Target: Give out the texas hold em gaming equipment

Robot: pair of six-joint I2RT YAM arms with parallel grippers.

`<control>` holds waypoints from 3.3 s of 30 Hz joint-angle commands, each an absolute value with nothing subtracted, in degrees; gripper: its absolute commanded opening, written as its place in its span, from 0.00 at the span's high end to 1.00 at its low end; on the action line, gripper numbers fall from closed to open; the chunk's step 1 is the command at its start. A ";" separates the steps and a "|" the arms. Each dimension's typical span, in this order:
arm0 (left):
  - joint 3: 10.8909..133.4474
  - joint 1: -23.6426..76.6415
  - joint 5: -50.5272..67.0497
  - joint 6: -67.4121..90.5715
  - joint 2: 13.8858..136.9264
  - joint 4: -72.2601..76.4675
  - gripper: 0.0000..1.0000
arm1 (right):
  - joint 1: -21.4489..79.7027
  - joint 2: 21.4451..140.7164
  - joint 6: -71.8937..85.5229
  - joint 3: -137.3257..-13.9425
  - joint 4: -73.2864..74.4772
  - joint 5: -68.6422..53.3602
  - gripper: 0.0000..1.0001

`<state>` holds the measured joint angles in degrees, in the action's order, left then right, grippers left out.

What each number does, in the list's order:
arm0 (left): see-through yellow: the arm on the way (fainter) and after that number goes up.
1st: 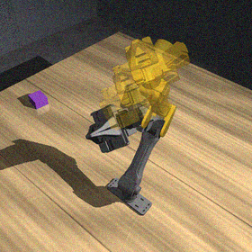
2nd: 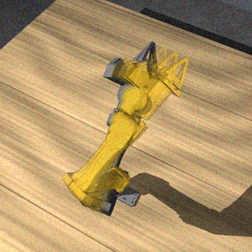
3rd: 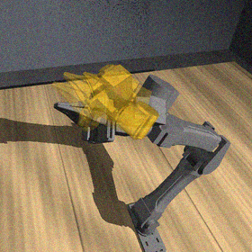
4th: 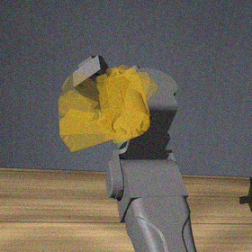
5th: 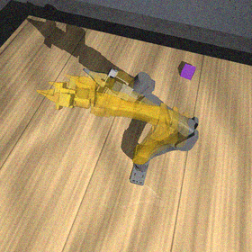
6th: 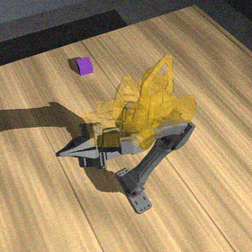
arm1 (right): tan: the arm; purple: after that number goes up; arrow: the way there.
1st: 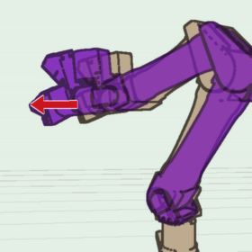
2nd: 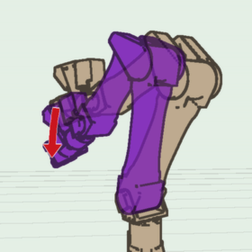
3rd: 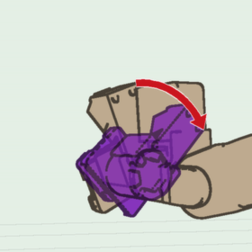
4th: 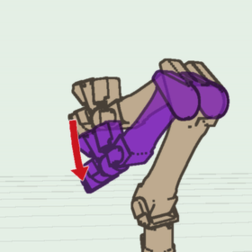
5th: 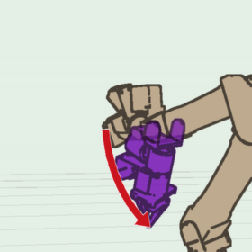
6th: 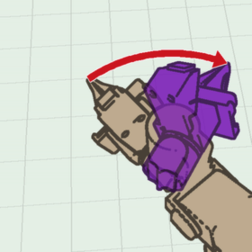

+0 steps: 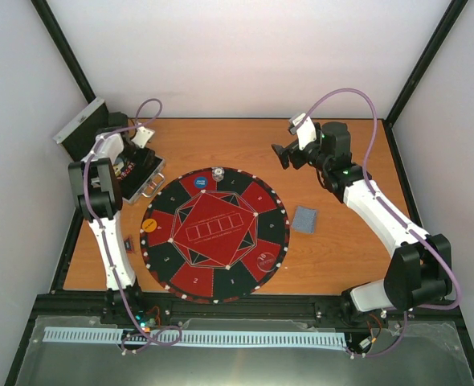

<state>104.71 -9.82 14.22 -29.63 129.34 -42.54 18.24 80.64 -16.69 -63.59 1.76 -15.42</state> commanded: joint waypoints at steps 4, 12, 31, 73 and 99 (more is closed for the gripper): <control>106.67 -9.75 9.85 -30.58 132.21 -42.65 0.37 | 18.28 80.24 -17.22 -64.79 2.11 -14.86 0.00; 106.62 -10.44 6.21 -30.07 132.00 -39.38 0.46 | 18.26 80.37 -16.89 -64.66 2.02 -15.15 0.00; 104.26 -10.60 24.18 -20.05 116.37 -49.27 0.99 | 18.38 79.05 -17.91 -66.26 2.63 -22.03 0.00; 85.63 -4.83 71.14 -12.01 96.83 -62.06 0.99 | 47.02 119.87 -41.46 -100.93 3.32 -21.88 0.35; 85.70 -4.83 70.49 -11.99 98.83 -61.89 0.99 | 47.02 115.43 -43.62 -95.22 -2.85 -23.38 0.35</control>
